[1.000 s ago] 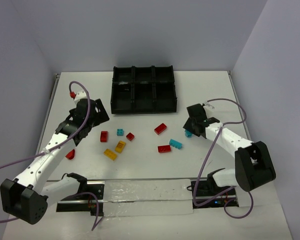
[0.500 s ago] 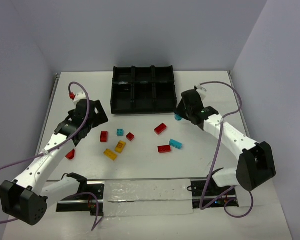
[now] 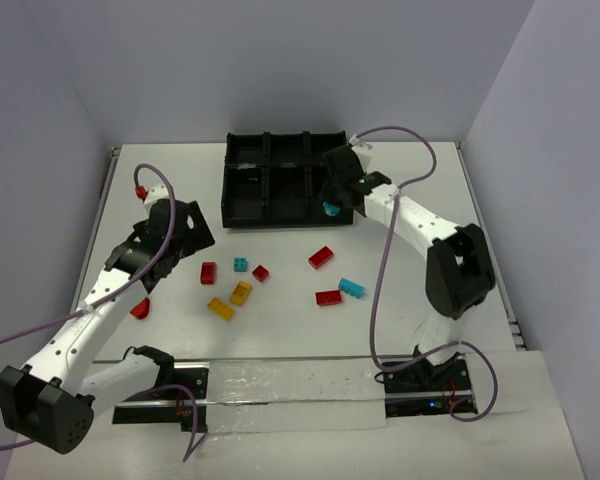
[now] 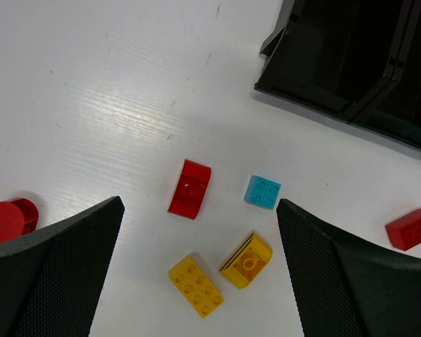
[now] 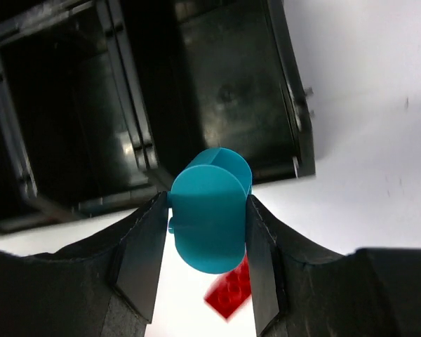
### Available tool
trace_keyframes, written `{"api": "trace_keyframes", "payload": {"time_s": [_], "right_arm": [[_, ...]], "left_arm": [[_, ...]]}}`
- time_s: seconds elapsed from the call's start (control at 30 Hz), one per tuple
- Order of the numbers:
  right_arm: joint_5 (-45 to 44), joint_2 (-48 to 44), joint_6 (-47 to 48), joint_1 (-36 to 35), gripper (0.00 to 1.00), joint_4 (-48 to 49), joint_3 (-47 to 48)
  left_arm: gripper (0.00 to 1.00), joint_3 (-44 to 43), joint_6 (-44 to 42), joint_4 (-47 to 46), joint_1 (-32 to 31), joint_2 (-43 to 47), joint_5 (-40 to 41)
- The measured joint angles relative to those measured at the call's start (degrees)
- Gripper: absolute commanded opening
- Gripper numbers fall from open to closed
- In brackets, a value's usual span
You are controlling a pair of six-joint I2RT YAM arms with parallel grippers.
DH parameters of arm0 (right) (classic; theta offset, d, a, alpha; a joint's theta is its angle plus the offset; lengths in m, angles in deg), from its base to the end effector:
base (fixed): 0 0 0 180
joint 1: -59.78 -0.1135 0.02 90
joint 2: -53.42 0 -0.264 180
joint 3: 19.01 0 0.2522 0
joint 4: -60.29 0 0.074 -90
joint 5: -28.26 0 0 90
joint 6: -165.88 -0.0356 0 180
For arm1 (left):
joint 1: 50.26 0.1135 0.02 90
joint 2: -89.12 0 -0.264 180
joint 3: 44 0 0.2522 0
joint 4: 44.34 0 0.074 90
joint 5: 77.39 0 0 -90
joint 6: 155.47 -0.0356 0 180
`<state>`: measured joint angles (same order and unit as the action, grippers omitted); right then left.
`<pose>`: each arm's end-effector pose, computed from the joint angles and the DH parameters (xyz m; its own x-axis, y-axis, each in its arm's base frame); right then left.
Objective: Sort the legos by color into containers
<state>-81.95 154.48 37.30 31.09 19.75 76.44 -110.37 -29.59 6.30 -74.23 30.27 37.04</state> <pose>0.3533 0.1793 0.2705 -0.6446 0.3144 -0.6969 0.2064 0.9493 0.2373 0.1989 -0.0723 0.2997 -0.5612 -0.3345 -0.7571 -0.2899 0.9362 -0.1987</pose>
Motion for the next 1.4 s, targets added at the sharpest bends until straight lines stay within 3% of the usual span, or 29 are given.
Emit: {"api": "trace_keyframes", "payload": {"time_s": [0.07, 0.1, 0.13, 0.17, 0.23, 0.37, 0.53, 0.97, 1.17, 1.4], "right_arm": [[-0.63, 4.03, 0.65, 0.0, 0.57, -0.65, 4.41], [-0.83, 5.68, 0.83, 0.0, 0.69, -0.77, 6.1], [-1.04, 6.97, 0.99, 0.0, 0.88, -1.1, 7.42], [-1.35, 8.04, 1.3, 0.0, 0.95, -1.53, 8.61], [-1.86, 9.96, 2.2, 0.0, 1.0, -3.12, 11.45], [-2.06, 12.52, 3.06, 0.0, 1.0, -4.41, 16.35], [-2.58, 10.95, 3.98, -0.04, 0.99, -4.76, 15.44], [2.83, -25.7, 6.6, -0.05, 0.92, -2.08, -23.5], [8.69, -28.17, 10.7, -1.37, 0.91, -5.23, -31.27], [12.17, -28.05, 15.5, -5.46, 0.86, -9.77, -32.22]], "left_arm": [[0.99, -0.42, 0.01, 0.39, 0.0, 0.23, 0.05], [0.99, -0.65, 0.04, 0.55, 0.0, 0.37, 0.04], [0.99, -0.84, 0.07, 0.69, 0.0, 0.52, 0.04], [0.99, -0.92, 0.09, 0.73, 0.0, 0.66, 0.04], [0.99, -1.07, 0.15, 0.88, 0.0, 0.91, 0.02], [0.99, -1.18, 0.28, 1.3, 0.0, 1.04, 0.01], [0.99, -1.19, 0.73, 1.49, 0.0, 1.08, -0.02], [0.99, -1.21, 1.01, 1.5, 0.0, 1.02, -0.75], [0.99, -1.23, 0.96, 1.5, 0.0, 0.8, -0.9], [0.99, -1.55, 0.96, 1.48, 0.0, 0.31, -0.92]]}}
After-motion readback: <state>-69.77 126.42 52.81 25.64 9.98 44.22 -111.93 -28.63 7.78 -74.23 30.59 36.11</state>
